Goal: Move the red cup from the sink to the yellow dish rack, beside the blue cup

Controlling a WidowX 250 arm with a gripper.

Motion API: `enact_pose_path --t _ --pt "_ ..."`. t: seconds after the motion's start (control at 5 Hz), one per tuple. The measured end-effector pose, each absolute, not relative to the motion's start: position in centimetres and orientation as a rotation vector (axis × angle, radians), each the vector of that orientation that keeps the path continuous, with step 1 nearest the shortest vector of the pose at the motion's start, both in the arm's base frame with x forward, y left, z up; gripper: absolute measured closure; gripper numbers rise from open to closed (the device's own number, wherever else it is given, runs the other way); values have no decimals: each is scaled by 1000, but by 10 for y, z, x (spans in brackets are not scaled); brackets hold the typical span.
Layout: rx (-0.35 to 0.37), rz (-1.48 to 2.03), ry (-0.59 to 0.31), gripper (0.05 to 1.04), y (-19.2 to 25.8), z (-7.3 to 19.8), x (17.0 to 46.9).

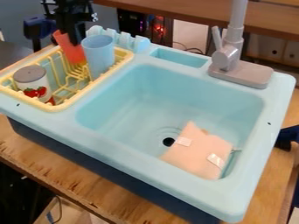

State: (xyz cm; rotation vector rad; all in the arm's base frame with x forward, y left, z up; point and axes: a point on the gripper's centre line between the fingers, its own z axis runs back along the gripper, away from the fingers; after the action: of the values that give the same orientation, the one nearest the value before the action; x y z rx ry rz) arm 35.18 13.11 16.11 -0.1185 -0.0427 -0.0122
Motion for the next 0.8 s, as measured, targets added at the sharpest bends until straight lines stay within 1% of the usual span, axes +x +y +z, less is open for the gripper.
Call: enact_pose_path --t 0.2,0.4,0.6,0.8 --pt "-118 5 -39 977 130 156 353" --pt "-129 21 -16 977 128 146 354" --pt "-125 31 9 977 126 141 354" --pt "-99 31 45 954 126 140 356"
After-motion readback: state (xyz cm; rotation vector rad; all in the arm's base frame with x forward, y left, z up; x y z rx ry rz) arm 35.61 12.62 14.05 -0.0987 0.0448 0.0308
